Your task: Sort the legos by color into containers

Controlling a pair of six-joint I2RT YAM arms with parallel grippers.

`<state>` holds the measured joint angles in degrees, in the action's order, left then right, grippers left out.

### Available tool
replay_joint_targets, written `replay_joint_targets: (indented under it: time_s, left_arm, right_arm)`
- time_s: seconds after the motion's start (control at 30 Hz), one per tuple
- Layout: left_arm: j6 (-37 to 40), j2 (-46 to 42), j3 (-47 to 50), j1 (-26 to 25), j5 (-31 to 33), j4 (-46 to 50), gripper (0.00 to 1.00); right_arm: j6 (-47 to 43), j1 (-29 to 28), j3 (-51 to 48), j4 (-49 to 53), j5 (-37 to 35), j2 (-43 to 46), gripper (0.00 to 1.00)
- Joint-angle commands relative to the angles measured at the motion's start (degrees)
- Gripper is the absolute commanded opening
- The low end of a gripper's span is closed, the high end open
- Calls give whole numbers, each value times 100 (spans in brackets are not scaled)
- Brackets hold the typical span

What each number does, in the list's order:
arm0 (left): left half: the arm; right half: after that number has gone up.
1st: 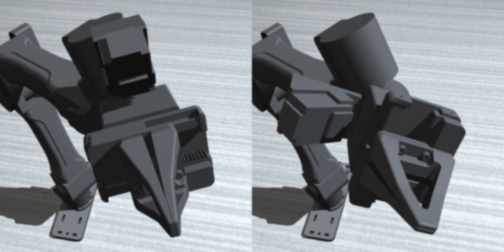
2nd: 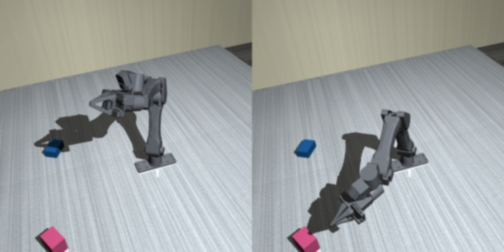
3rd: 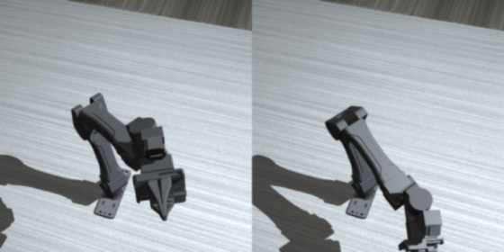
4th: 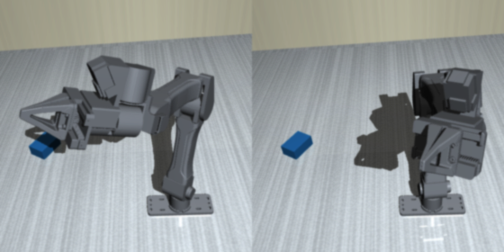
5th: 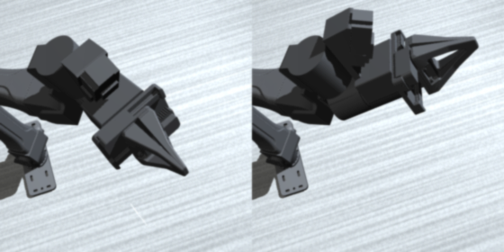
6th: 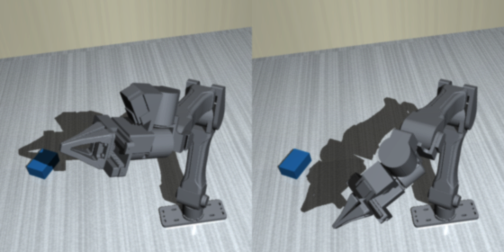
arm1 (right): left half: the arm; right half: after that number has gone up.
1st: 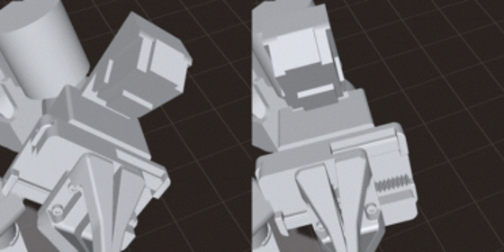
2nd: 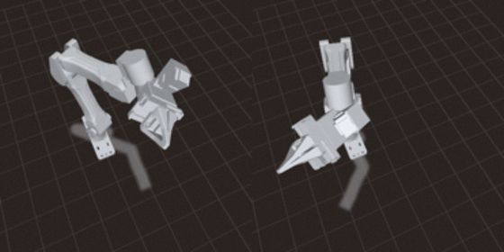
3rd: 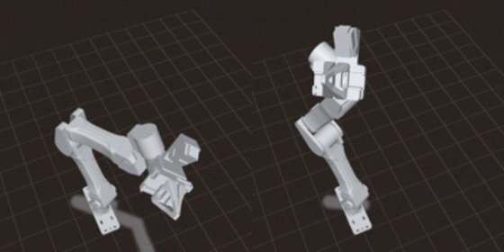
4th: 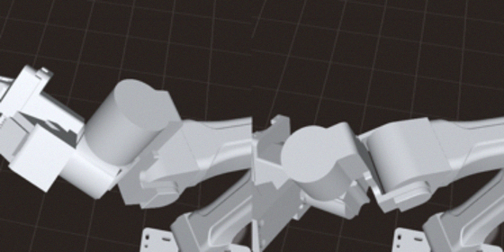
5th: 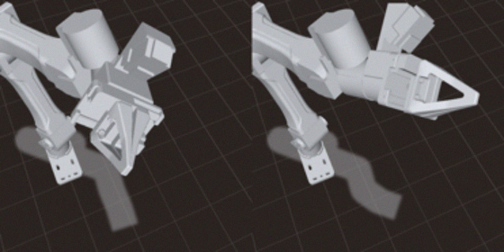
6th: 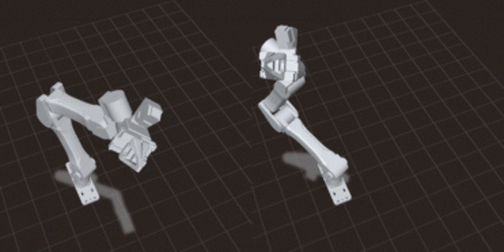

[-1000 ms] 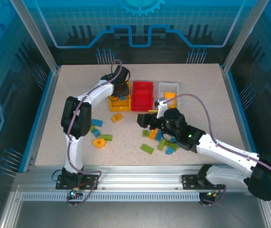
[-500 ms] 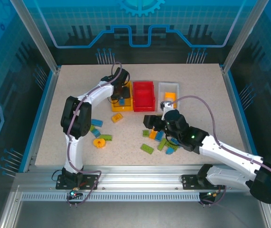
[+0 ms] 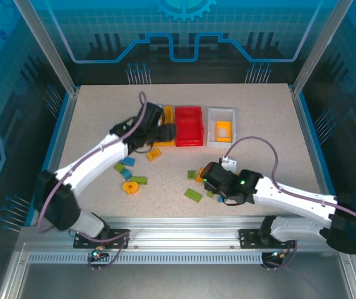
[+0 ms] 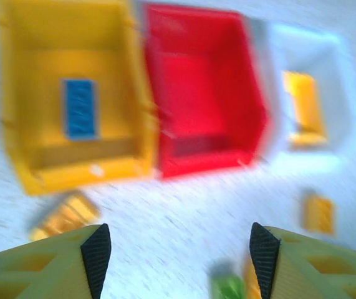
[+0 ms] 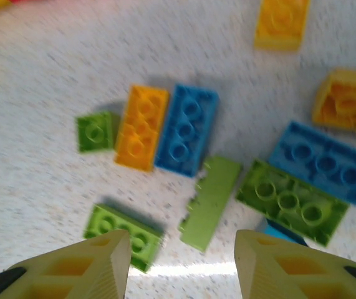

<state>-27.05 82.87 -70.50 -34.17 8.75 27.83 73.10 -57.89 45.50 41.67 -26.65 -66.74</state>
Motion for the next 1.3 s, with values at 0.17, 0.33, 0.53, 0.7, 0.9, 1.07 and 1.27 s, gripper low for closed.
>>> replay_joint_targets:
  time_s: [0.17, 0.33, 0.53, 0.7, 0.9, 1.07, 1.27]
  left_arm:
    - [-710, -1980, 1971, -1556, -531, -926, 66]
    - [-942, -2736, 2495, -1777, -735, -972, 67]
    - [-1012, -3152, 2728, -1777, -672, -669, 67]
    - [-1074, -3149, 2791, -1786, -682, -746, 67]
    - [-1025, -3102, 2726, -1795, -679, -767, 67]
    - [-1022, -3109, 2724, -1795, -629, -694, 67]
    - [-1108, -3282, 2727, -1795, -309, -528, 66]
  right_arm:
    - [1290, -101, 146, 146, 443, -981, 50]
    - [1383, 4, -44, -316, 653, -1226, 50]
    - [1270, 253, -76, -509, 765, -1470, 49]
    - [1165, 469, -147, -735, 915, -1654, 48]
    - [1107, 619, -244, -1006, 1099, -1913, 41]
    - [1017, 543, -39, -753, 888, -1852, 26]
    - [618, 339, 372, -188, 198, -1311, 16]
